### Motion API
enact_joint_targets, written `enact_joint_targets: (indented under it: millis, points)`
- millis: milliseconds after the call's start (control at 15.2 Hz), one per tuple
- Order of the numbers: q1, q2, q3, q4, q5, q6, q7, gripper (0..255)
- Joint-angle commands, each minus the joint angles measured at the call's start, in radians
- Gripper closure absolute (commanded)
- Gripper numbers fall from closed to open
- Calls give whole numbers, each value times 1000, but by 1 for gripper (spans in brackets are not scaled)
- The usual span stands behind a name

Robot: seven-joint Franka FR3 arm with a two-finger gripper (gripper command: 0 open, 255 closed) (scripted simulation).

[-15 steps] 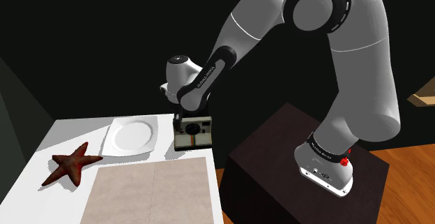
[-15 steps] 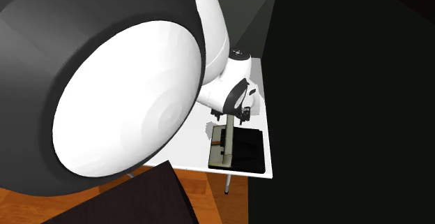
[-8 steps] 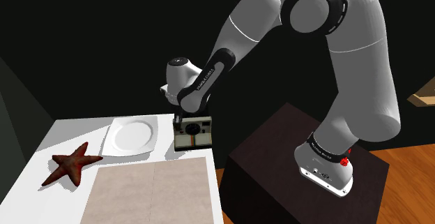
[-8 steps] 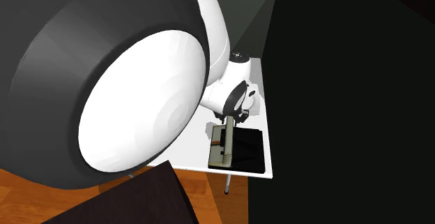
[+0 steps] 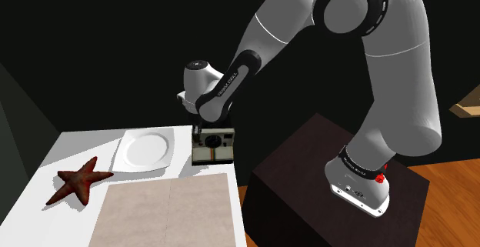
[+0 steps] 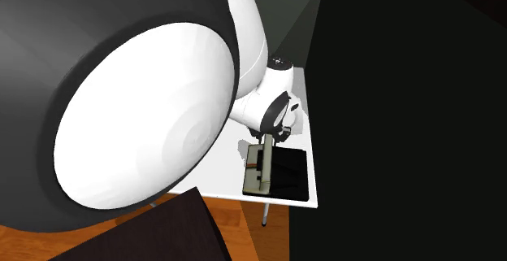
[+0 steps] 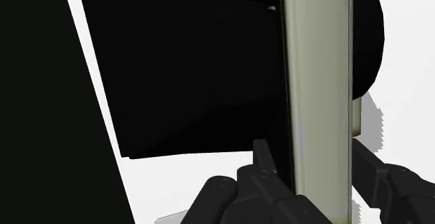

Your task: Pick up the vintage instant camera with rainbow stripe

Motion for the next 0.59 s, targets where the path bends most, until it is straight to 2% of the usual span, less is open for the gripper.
enact_joint_targets:
  millis: [0,528]
  points:
    - [-1,-24,4,-5,3,-15,0,255]
    - [-14,-117,20,-25,20,-88,-10,255]
